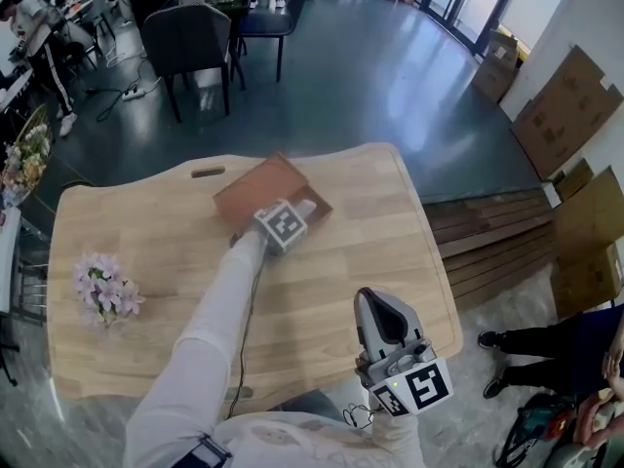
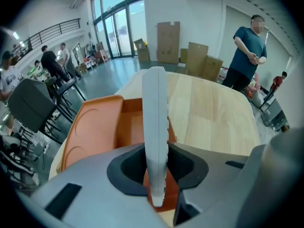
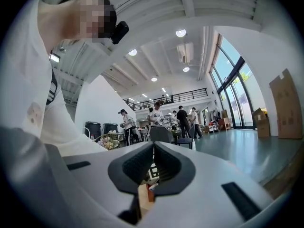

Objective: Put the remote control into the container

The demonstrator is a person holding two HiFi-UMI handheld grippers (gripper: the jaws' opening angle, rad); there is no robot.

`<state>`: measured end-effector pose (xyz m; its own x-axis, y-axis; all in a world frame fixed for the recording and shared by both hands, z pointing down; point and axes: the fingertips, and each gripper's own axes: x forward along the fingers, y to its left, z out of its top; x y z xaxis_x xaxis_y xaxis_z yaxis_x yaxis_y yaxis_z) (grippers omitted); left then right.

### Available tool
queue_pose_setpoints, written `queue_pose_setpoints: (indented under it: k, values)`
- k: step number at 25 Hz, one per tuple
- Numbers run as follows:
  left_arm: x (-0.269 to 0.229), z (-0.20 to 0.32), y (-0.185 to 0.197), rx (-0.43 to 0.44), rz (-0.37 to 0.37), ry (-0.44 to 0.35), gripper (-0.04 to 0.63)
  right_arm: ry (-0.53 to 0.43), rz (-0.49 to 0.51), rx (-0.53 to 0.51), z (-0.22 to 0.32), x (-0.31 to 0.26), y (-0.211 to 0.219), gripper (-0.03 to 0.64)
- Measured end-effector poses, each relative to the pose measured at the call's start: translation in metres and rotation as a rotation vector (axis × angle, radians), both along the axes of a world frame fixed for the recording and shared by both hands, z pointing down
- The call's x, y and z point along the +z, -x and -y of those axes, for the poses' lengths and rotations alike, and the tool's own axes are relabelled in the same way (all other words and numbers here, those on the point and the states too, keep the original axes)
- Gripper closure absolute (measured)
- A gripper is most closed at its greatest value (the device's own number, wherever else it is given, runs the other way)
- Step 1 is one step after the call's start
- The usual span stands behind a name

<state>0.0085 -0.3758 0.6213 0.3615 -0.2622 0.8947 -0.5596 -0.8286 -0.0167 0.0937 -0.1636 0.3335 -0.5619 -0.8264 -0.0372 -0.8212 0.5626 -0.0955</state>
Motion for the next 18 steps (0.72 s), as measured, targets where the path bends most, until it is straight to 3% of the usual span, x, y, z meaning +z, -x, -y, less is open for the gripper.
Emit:
queue_pose_setpoints:
  k: [5,18]
  values:
    - [0.009,0.006,-0.001,-0.016,0.001,0.073,0.486,-0.003,-0.001,0.006,0.003,0.001,-0.005,0.6]
    - [0.033,0.007,0.004,-0.007,0.119,0.219,0.486,0.033,-0.007,0.05,0.005,0.016,-0.019,0.6]
